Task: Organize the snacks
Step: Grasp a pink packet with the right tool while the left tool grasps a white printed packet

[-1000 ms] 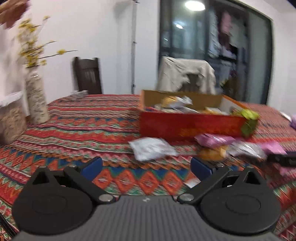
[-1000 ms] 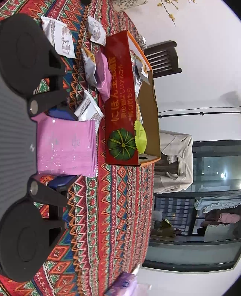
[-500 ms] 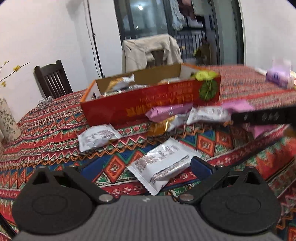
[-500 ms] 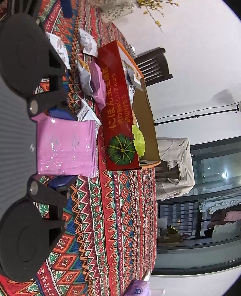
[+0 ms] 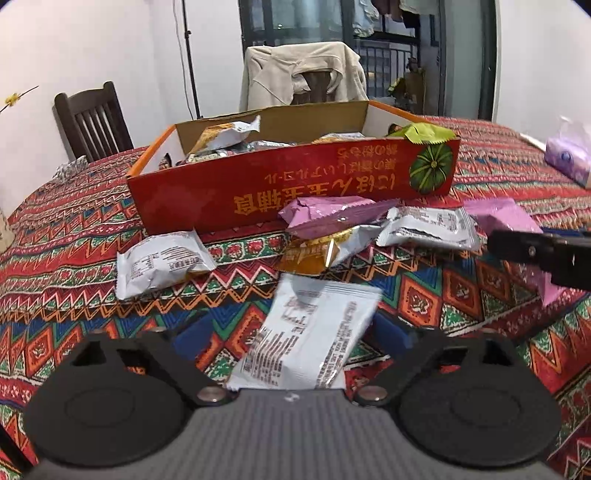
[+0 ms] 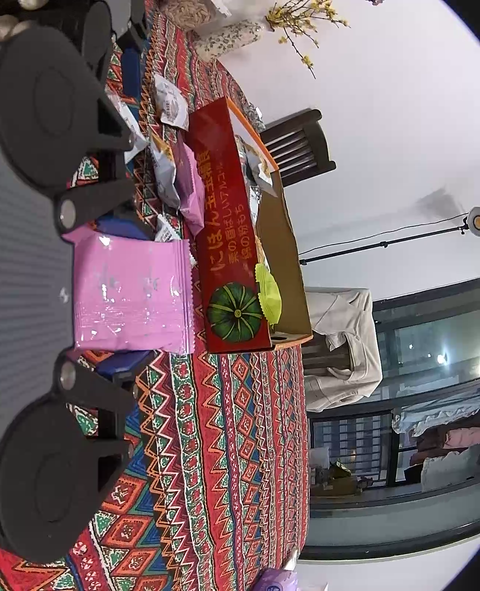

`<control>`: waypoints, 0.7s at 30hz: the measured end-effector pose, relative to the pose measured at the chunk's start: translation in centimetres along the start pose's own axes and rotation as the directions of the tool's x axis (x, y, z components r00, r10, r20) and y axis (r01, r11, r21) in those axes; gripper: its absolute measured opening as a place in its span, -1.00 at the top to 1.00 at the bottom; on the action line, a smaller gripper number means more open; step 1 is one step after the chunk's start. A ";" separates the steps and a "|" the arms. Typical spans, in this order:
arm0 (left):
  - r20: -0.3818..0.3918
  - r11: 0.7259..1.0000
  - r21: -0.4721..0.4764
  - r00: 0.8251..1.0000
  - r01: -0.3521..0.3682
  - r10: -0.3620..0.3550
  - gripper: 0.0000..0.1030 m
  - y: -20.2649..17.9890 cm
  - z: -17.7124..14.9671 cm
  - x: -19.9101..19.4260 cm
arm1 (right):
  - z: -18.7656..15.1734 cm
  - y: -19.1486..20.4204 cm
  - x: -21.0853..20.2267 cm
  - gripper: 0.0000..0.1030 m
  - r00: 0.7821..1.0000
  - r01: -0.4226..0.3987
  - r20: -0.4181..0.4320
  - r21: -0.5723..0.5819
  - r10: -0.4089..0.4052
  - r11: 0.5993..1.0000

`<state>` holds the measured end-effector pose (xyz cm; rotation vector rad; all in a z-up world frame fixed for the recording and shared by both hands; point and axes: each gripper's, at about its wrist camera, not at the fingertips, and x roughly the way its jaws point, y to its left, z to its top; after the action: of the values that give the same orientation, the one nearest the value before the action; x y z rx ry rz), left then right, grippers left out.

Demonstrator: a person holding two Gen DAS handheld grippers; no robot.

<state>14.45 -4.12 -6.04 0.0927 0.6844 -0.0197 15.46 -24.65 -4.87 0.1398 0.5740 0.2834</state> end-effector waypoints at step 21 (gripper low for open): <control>0.100 1.000 -0.002 0.994 0.031 -0.031 0.14 -0.1 -0.6 -1.8 | -0.3 0.6 -0.3 -0.17 0.999 0.021 0.043 -0.033 -0.020 0.999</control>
<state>12.69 -4.15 -5.36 0.0774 0.5855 -0.0525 14.97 -24.17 -4.82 0.1071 0.5281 0.2694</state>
